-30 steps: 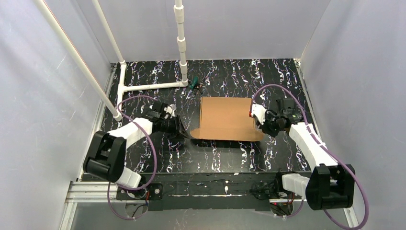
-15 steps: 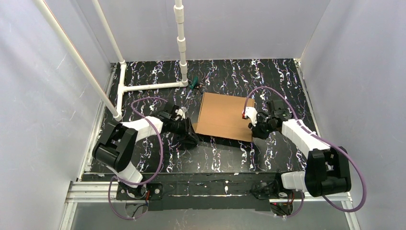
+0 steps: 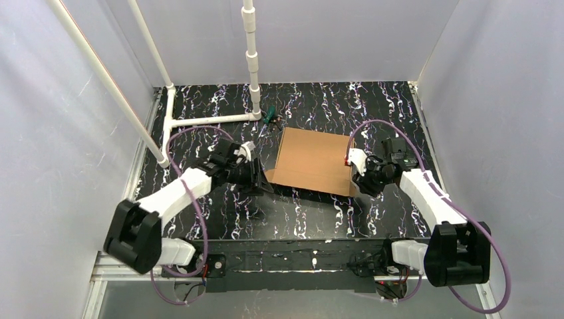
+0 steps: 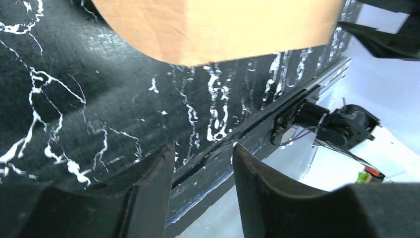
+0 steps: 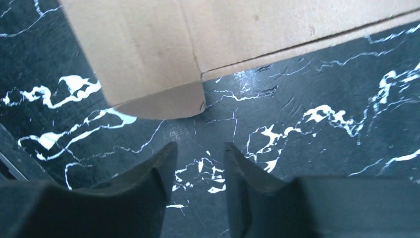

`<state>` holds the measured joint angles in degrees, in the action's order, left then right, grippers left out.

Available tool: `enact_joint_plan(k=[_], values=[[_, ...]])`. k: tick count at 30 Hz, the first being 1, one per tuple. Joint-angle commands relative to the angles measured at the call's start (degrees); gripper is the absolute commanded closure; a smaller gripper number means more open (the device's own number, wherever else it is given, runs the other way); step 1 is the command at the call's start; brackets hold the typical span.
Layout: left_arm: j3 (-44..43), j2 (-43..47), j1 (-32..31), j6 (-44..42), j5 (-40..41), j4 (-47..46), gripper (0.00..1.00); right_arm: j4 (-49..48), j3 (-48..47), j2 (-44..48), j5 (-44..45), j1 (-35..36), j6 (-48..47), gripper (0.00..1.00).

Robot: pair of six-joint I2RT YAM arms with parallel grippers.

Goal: Fold the paper box

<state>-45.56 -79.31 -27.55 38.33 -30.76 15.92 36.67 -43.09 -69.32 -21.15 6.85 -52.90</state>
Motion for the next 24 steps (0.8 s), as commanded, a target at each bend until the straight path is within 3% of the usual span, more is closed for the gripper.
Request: enact_joint_plan(k=[1, 3, 6, 11, 15, 24], values=[[-0.47, 9.90, 0.03, -3.24, 3.75, 5.14, 0.44, 7.45, -4.38, 3.82, -4.01, -0.02, -6.98, 0.44], [-1.80, 11.05, 0.12, -5.89, 6.80, 3.92, 0.28, 8.38, -6.49, 3.95, -7.43, 0.00, -7.03, 0.35], [-4.40, 8.20, 0.13, -9.56, 8.45, 1.67, 0.18, 8.32, -10.18, 1.63, -10.60, 0.16, -3.59, 0.33], [-7.75, -0.80, 0.47, -10.81, 4.33, -2.01, 0.19, 5.55, -10.36, -3.46, -6.43, 0.27, 2.48, 0.57], [-6.70, -3.50, 0.46, -11.58, -0.41, -8.54, 0.18, 0.28, -6.66, -2.21, -6.75, 0.27, 6.51, 0.69], [-3.55, -3.31, 0.39, -18.83, 1.63, -14.54, 0.17, 2.91, -9.36, -4.97, -9.83, 0.33, 6.54, 0.70]])
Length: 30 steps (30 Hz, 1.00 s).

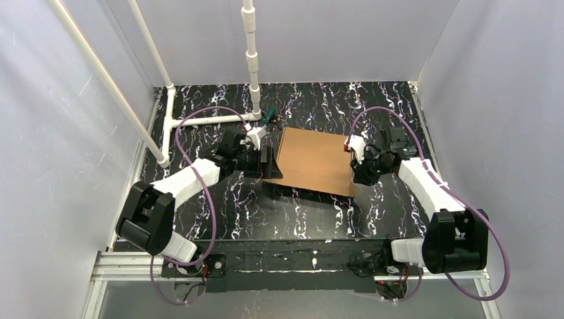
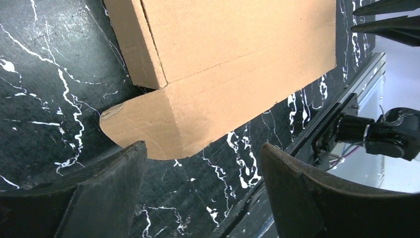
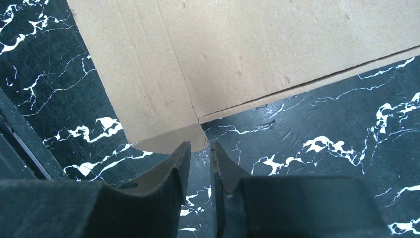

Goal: Fold the paper box

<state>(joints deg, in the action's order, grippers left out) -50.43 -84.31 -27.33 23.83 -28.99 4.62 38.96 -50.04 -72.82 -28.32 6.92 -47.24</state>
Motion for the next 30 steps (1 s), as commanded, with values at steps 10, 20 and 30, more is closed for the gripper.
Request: enact_joint_plan(k=[10, 20, 30], values=[[0.22, -4.68, 0.17, -2.76, -2.20, -3.76, 0.21, -2.30, 1.29, -3.19, 0.11, 0.65, 4.39, 0.68], [-1.45, -8.74, -0.17, 1.28, -6.92, -7.83, 0.29, -3.60, 1.88, -6.37, 2.71, 3.15, 5.39, 0.68], [-1.79, -9.35, -0.45, 6.33, -8.65, -7.06, 0.41, -3.80, 1.71, -6.89, 3.17, 3.93, 5.48, 0.68]])
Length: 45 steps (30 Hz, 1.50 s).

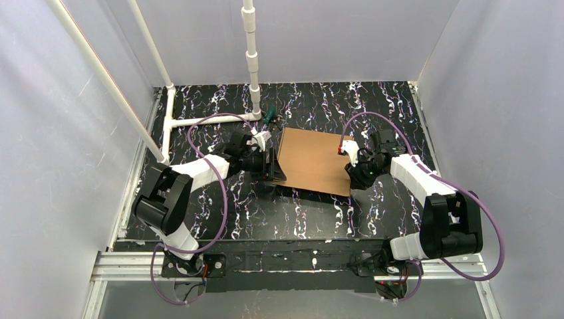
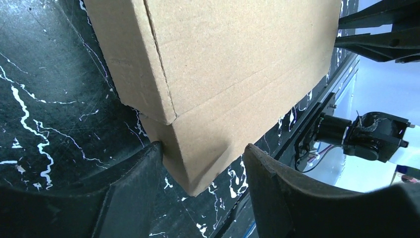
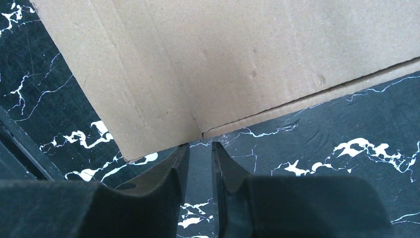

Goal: Fold the paper box

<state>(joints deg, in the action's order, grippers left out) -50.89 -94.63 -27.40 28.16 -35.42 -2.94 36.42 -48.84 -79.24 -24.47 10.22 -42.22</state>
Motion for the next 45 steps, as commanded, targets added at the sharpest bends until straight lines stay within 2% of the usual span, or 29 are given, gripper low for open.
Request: enact_joint_plan(k=[1, 13, 31, 33, 45], values=[[-1.25, 1.16, -0.38, 2.18, -1.82, 0.67, 0.41, -1.27, 0.46, -0.54, -0.67, 0.72, 0.52, 0.68], [-4.28, 0.58, -0.38, -0.79, 3.62, 7.87, 0.42, -0.66, -0.41, -0.19, 0.40, 1.03, 0.64, 0.68], [-4.56, -0.78, -0.38, 0.58, 2.52, 6.27, 0.46, 0.94, -0.64, -0.09, -0.14, 0.99, 0.18, 0.67], [-4.65, -1.18, -0.38, 0.92, 1.87, 5.85, 0.49, 1.01, -0.64, -0.14, -0.16, 1.03, 0.12, 0.67], [-5.60, -2.77, -0.38, -0.72, 5.83, 7.24, 0.49, 2.29, -1.29, -0.01, 1.18, 1.03, -1.19, 0.67]])
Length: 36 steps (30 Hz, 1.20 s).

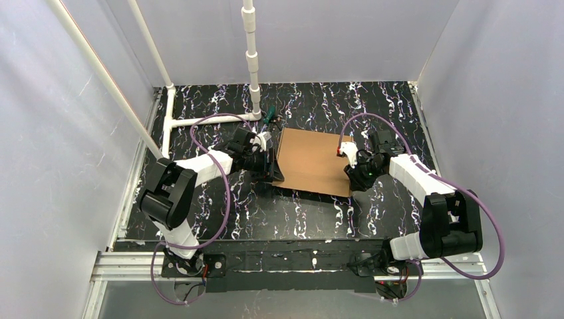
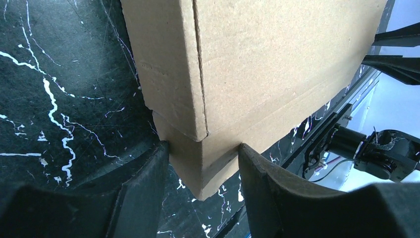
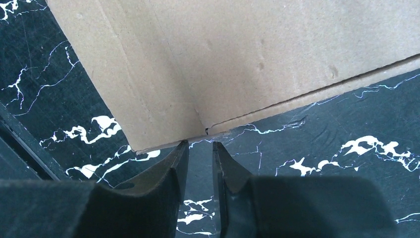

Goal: Fold the paper box

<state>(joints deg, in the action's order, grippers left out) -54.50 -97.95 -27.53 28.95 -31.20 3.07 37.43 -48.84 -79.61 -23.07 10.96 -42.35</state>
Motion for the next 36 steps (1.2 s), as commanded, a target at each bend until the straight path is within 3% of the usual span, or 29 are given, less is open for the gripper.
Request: enact_joint_plan(k=[1, 10, 18, 25, 31, 36], values=[[-2.01, 0.52, -0.29, -1.52, 1.59, 1.31, 0.49, 1.79, -1.77, 0.57, 0.34, 0.29, -1.33, 0.67], [-1.76, 0.22, -0.16, -1.54, 1.76, 0.99, 0.50, 7.21, -7.66, 5.03, 2.47, 0.17, -3.28, 0.63], [-1.75, 0.02, -0.07, -1.39, 1.64, 1.01, 0.50, 7.59, -6.23, 4.65, 1.60, 0.20, -3.39, 0.63], [-1.65, -0.81, 0.28, -1.79, 2.74, 1.54, 0.52, 8.91, -7.27, 6.73, -5.95, 1.28, -5.66, 0.64], [-1.16, -1.16, 0.32, -1.78, 4.90, 2.11, 0.53, 5.95, -7.67, 5.62, -3.37, 3.71, -5.09, 0.63], [-0.64, 1.05, 0.36, -1.59, 4.33, 2.34, 0.45, 1.80, -9.93, 3.02, 1.55, 3.27, 0.00, 0.56]])
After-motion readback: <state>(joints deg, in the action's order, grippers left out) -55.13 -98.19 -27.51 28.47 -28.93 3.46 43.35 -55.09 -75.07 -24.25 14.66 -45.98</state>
